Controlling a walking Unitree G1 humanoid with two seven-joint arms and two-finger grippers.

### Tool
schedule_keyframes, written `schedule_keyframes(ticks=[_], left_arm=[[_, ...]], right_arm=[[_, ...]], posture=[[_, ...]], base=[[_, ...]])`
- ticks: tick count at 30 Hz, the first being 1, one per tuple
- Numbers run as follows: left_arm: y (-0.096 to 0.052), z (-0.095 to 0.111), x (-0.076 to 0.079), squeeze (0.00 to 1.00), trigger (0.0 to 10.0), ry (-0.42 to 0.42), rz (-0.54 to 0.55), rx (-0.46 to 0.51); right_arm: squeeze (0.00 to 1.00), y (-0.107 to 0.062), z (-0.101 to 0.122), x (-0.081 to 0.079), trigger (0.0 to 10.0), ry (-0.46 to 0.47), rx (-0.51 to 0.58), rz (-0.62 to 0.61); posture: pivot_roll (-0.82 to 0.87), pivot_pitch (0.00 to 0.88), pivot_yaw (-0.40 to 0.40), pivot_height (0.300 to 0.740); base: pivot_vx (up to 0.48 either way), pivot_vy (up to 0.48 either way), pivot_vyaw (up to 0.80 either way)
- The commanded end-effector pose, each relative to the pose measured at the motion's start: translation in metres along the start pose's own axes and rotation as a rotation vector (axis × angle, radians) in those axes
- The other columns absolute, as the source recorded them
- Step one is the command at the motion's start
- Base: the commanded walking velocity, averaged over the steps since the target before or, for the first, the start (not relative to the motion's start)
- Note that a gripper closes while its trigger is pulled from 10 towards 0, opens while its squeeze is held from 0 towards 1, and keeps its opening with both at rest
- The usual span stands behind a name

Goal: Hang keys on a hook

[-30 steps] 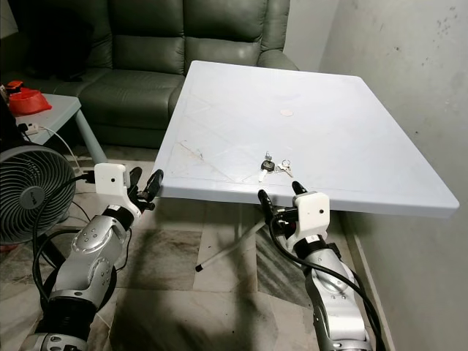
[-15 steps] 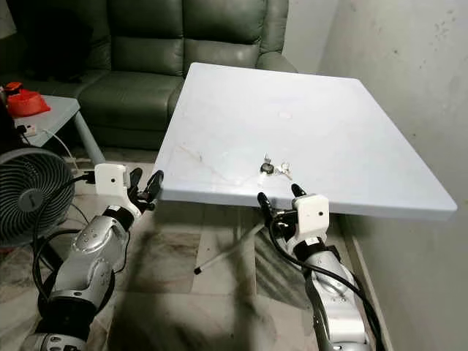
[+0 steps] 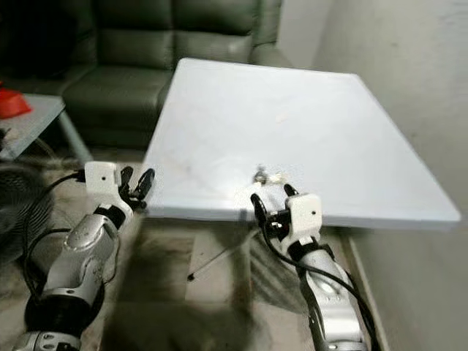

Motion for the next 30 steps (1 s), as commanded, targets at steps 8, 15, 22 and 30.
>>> schedule_keyframes(ticks=[8, 15, 22, 30], left_arm=[[-0.0030, -0.0030, -0.0093, 0.00, 10.0, 0.015, 0.020, -0.016], [-0.0037, -0.0034, -0.0098, 0.00, 10.0, 0.015, 0.025, -0.017], [-0.0038, -0.0027, -0.0098, 0.00, 10.0, 0.010, 0.029, -0.013], [-0.0055, 0.0052, -0.0042, 0.00, 10.0, 0.044, 0.022, 0.039]], right_arm=[[0.00, 0.0063, 0.0089, -0.0104, 10.0, 0.037, 0.037, 0.028], [0.00, 0.0061, 0.0083, -0.0102, 10.0, 0.036, 0.032, 0.032], [0.00, 0.0062, 0.0082, -0.0110, 10.0, 0.033, 0.027, 0.040], [0.00, 0.0080, 0.0034, -0.0114, 10.0, -0.027, -0.009, 0.045]], posture=[[-0.14, 0.000, -0.061, 0.724], [-0.14, 0.000, -0.063, 0.724], [-0.14, 0.000, -0.067, 0.724], [-0.14, 0.007, -0.066, 0.724]], base=[[0.330, 0.000, 0.20], [0.330, 0.000, 0.00], [0.329, 0.000, 0.00], [0.000, 0.000, 0.00]])
Point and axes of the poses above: a point about 5 cm out from each wrist's last joint towards the gripper, its own y axis pointing out of the wrist towards the gripper, its own z axis along the axis of the wrist's last joint, x = y × z, the point moved 5 cm from there along y, pointing out of the wrist towards the gripper, and after that the axes turned 15 degrees about y, right-handed, at the moved point
